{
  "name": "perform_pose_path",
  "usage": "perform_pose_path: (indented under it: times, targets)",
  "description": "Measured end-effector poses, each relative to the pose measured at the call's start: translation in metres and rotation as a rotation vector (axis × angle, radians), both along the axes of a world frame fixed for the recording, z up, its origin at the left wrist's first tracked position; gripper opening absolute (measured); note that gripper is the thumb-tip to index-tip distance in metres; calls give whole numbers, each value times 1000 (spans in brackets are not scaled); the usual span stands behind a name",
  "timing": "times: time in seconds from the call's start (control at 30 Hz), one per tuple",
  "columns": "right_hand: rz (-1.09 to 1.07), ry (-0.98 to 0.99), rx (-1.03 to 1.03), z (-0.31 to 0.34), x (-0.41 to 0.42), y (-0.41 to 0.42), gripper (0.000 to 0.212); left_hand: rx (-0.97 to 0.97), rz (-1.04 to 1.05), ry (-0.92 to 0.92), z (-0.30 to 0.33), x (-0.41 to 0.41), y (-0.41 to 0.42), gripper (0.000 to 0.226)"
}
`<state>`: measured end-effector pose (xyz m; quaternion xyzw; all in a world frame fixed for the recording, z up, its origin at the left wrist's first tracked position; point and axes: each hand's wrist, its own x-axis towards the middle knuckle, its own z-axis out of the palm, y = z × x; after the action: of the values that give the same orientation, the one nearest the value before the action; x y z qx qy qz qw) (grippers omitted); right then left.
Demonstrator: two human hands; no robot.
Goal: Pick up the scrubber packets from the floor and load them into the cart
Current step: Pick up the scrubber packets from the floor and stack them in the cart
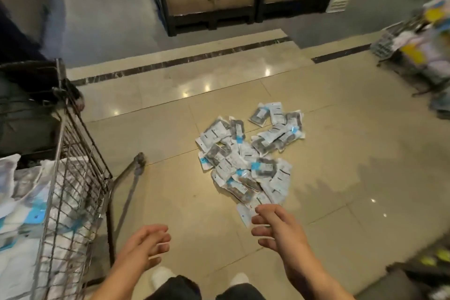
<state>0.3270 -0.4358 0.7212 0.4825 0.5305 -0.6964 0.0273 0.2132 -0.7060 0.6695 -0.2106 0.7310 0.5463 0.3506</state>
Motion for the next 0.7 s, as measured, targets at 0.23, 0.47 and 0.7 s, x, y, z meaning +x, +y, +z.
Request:
perform_pose_path:
  times: [0.23,0.47,0.7]
  targets:
    - [-133,4,24,4,29,82,14,-26,-164,56,15,-19,85,15]
    - [-284,-20,-20,-6,27,141,15,-30,-263,132,6,-72,170,14]
    - [-505,-1,17,15,20,226,14,65,-466,100,5,-112,308,14]
